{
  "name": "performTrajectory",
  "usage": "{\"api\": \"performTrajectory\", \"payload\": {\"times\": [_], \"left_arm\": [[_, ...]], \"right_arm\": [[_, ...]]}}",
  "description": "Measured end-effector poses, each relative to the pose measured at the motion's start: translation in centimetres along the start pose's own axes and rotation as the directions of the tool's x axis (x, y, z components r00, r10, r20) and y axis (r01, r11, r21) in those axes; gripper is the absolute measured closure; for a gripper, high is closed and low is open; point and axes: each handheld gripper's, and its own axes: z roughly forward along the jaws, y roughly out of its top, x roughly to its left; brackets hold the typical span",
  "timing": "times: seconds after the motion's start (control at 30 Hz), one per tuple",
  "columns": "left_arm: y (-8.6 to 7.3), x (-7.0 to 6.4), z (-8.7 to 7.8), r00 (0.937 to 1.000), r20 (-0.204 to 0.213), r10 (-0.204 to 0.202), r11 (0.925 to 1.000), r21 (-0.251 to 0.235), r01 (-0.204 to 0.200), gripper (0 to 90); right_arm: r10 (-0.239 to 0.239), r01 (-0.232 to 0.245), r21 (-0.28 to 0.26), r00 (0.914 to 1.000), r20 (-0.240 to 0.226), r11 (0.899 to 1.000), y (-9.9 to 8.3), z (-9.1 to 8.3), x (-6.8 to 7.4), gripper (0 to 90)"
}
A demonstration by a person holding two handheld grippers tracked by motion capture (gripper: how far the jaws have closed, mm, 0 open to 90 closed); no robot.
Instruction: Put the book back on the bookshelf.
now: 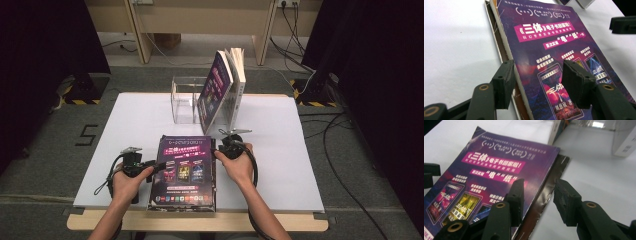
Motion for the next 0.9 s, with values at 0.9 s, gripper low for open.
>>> {"api": "performTrajectory", "payload": {"times": [0.9], "left_arm": [[0.2, 0.6, 0.5, 0.9969, 0.016, -0.077, 0.9963, 0.041, 0.076, 48.8]], "right_arm": [[0.019, -0.013, 0.097, 0.9981, -0.059, 0.995, -1.4, 2.1, 1.0, 59.1]]}}
